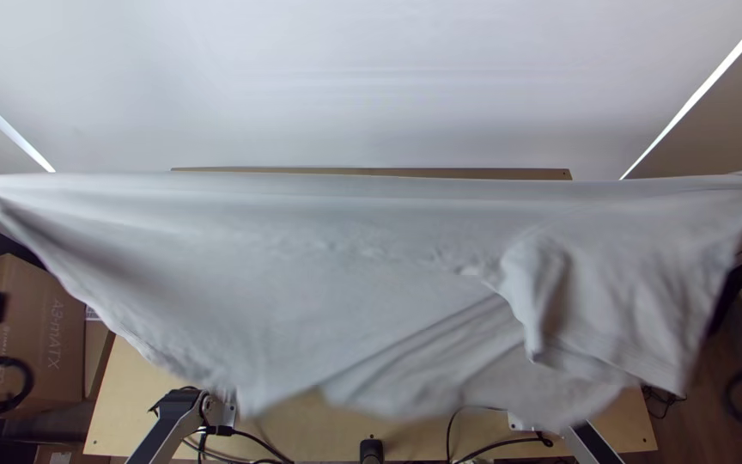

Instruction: Fold the t-shirt

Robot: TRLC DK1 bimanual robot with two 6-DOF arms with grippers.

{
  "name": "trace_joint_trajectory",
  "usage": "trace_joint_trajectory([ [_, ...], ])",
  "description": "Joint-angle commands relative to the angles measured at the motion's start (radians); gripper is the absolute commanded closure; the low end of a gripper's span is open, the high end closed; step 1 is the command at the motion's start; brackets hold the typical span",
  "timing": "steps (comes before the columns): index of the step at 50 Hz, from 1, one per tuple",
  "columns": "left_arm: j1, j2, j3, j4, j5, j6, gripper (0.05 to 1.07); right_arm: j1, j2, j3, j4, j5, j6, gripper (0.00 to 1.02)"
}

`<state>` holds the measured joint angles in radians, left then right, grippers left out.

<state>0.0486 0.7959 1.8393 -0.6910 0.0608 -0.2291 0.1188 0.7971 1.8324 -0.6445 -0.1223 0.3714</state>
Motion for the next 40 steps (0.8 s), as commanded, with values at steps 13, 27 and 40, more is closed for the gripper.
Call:
trace_joint_trajectory([
  [13,-0.013,-0.21,-0.75,-0.016,0.111,0.019,1.05,0.081,-0.193,-0.849,0.134,0.026,0.084,1.0],
  [27,0.002,-0.092,-1.052,0.127,0.131,0.128,1.05,0.116,-0.084,-1.125,0.247,0.029,0.093,1.0],
  [40,0.005,0.172,-1.06,0.304,0.131,0.166,1.05,0.104,0.252,-1.052,0.333,0.035,0.06,1.0],
])
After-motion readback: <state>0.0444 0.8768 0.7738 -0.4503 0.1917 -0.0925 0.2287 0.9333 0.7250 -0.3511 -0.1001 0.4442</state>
